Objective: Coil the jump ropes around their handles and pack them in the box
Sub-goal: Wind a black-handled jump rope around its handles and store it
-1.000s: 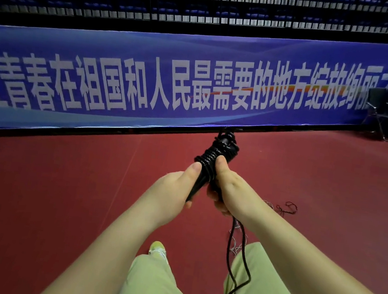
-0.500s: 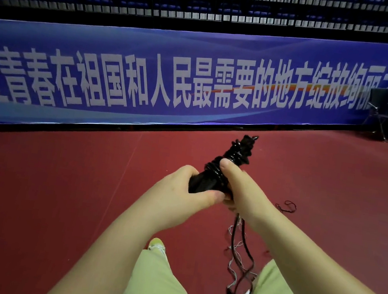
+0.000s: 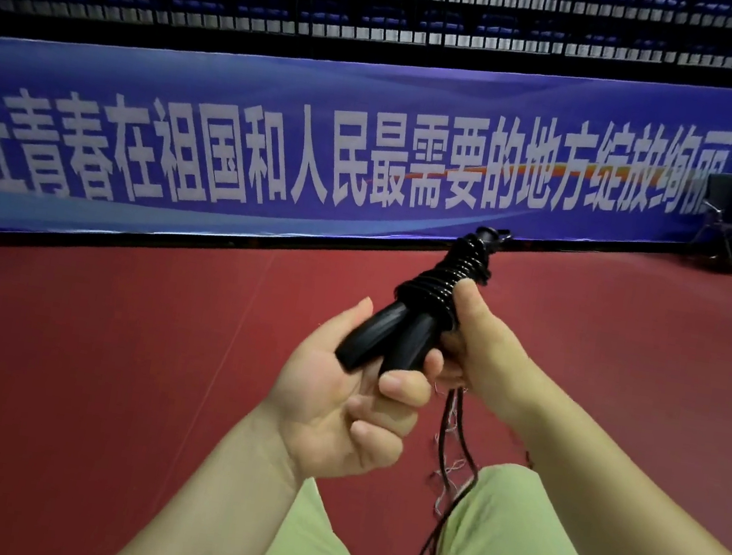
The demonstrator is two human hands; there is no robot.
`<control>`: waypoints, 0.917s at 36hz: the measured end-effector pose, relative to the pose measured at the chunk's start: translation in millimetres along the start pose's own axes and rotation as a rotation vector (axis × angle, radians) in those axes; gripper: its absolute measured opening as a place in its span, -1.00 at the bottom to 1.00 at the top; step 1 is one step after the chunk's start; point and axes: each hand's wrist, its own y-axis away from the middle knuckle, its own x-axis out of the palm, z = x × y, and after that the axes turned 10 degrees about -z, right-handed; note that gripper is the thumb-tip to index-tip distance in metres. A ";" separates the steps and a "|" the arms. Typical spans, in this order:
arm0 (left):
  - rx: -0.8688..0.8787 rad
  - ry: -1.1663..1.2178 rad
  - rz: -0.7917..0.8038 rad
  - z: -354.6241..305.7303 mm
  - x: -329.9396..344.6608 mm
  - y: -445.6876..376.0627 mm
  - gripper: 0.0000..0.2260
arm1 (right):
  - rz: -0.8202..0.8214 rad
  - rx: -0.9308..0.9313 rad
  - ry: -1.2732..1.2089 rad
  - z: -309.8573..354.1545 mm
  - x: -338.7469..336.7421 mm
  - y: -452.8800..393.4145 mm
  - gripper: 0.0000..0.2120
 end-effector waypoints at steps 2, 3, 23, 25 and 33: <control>0.097 -0.101 -0.139 -0.8 3.4 1.2 -0.45 | 0.047 -0.035 0.082 2.7 -3.8 -0.4 -0.45; 0.146 -0.151 -0.224 -1.3 4.6 1.1 -0.44 | 0.057 -0.050 0.120 5.0 -5.2 -0.1 -0.40; 0.479 -1.473 -1.083 5.2 9.1 -10.5 -0.51 | -0.184 0.177 0.337 -18.7 2.1 -13.1 -0.35; 0.488 -1.699 -1.168 6.5 10.3 -6.8 -0.57 | -0.138 0.212 0.271 -20.8 3.9 -13.7 -0.32; 0.601 -1.602 -1.011 3.0 11.1 2.5 -0.67 | -0.080 0.170 0.067 -8.6 7.3 -4.6 -0.47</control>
